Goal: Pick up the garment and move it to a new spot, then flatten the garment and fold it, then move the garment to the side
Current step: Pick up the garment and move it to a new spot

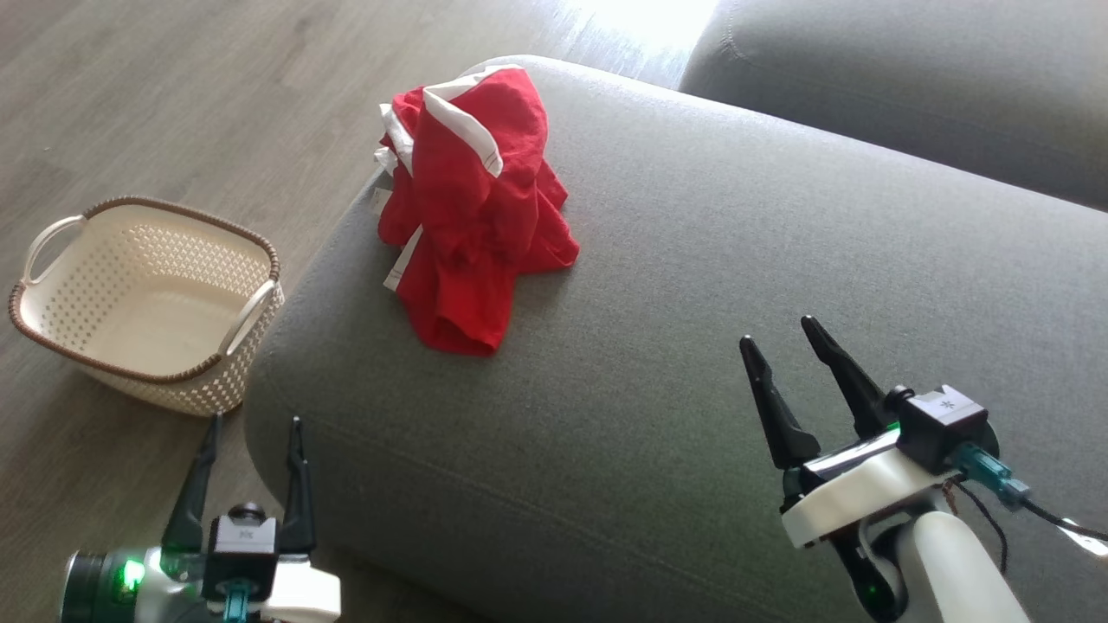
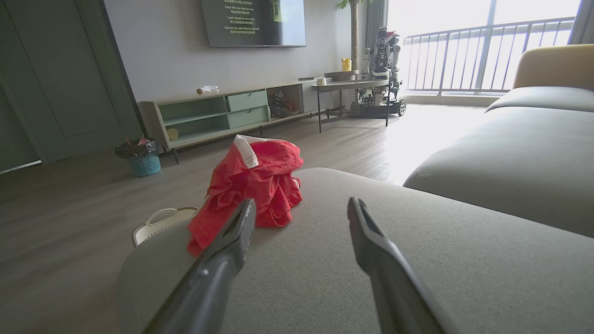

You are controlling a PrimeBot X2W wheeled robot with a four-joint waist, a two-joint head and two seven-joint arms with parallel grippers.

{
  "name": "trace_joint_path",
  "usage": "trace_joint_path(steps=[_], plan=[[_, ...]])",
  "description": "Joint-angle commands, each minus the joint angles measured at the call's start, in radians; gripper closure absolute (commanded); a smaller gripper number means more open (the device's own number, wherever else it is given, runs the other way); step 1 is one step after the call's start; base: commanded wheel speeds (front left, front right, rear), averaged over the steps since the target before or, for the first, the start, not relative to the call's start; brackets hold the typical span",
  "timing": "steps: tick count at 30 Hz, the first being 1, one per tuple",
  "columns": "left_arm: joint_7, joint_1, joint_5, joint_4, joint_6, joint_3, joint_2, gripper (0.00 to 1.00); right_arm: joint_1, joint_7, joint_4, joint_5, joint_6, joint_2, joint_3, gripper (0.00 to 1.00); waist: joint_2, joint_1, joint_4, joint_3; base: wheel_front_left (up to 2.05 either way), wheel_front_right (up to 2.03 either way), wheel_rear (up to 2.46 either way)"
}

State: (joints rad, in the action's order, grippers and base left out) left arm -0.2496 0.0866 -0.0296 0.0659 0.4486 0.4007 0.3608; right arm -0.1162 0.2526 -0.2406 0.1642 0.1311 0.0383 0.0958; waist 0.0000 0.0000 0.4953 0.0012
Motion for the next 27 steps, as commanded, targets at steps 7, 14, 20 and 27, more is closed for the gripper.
trace_joint_path(steps=[7, 14, 20, 27], plan=[[-0.012, -0.084, -0.044, -0.022, -0.053, -0.082, 0.027, 0.00, -0.020, 0.009, 0.055, -0.016, 0.000, 0.012, -0.047, 0.00, 0.0000, 0.0000, -0.026, 0.023, 0.00, 0.00, 0.00], [-0.012, -0.173, -0.105, -0.032, -0.115, -0.164, 0.031, 0.00, -0.035, 0.009, 0.090, -0.066, 0.000, 0.012, -0.074, 0.00, 0.0000, 0.0000, -0.091, 0.115, 0.00, 0.00, 0.00], [-0.012, -0.313, -0.164, 0.006, -0.228, -0.232, 0.037, 0.00, -0.071, 0.009, 0.124, -0.115, 0.000, 0.012, -0.089, 0.00, 0.0000, 0.0000, -0.145, 0.211, 0.00, 0.00, 0.00], [0.035, -0.548, -0.245, 0.207, -0.400, -0.223, 0.066, 0.00, -0.110, 0.009, 0.158, -0.153, 0.000, 0.012, -0.101, 0.00, 0.0000, 0.0000, -0.183, 0.305, 0.00, 0.00, 0.00]])
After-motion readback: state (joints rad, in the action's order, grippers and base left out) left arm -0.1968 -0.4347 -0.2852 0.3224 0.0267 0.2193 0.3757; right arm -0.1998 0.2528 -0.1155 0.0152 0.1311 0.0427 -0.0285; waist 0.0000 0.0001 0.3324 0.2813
